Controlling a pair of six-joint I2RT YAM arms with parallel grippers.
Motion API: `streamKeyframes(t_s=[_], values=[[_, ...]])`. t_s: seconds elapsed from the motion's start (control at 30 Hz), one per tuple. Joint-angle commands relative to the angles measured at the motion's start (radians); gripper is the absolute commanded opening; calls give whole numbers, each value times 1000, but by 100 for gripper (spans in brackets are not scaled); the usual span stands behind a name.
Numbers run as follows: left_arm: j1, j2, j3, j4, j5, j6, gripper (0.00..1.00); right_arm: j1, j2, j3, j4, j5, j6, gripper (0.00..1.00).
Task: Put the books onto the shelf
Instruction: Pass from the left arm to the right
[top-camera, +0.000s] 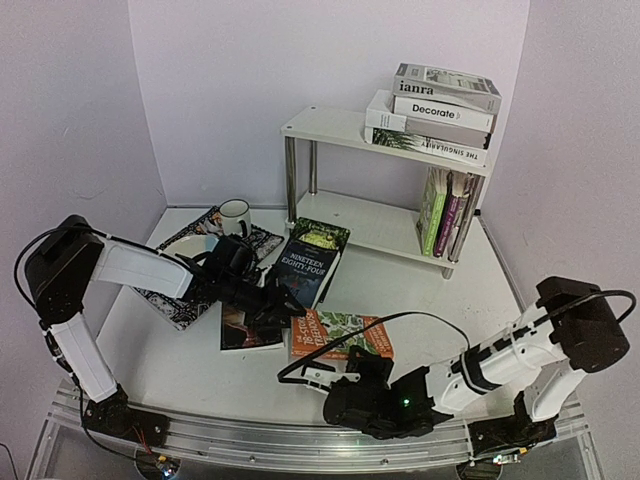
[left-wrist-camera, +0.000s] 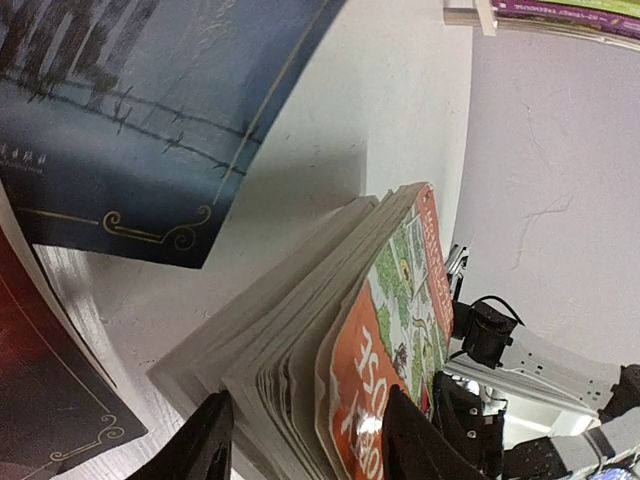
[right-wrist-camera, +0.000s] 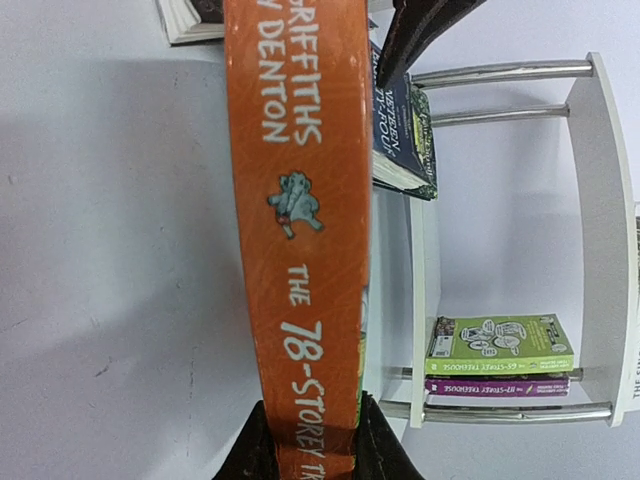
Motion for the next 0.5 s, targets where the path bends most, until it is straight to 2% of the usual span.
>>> streamKeyframes(t_s=[0.0, 0.23, 0.47], values=[[4, -98, 70, -39, -76, 69, 61, -13, -142, -23, 67, 6, 17, 0], [5, -188, 93, -125, -174, 140, 79, -81, -301, -72, 71, -131, 95, 0], [5, -234, 60, -137, -209, 145, 79, -194, -459, -124, 57, -371, 165, 0]])
